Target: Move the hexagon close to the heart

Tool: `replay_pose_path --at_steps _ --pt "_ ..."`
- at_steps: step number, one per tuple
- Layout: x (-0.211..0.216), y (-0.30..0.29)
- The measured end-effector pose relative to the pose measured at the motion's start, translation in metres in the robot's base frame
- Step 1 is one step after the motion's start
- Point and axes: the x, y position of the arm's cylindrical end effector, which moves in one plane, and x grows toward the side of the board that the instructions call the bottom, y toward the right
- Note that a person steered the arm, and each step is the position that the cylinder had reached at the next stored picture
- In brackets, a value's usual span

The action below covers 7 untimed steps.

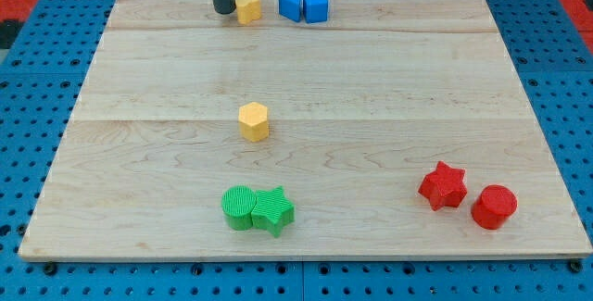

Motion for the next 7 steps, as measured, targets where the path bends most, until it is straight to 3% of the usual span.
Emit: replay_pose_path --at_steps 1,3,4,6,7 --pt "0.009 -0.004" --pt "0.008 0.056" --pt "0.034 0.037" --pt "0.18 0.119" --pt "0.254 0.105"
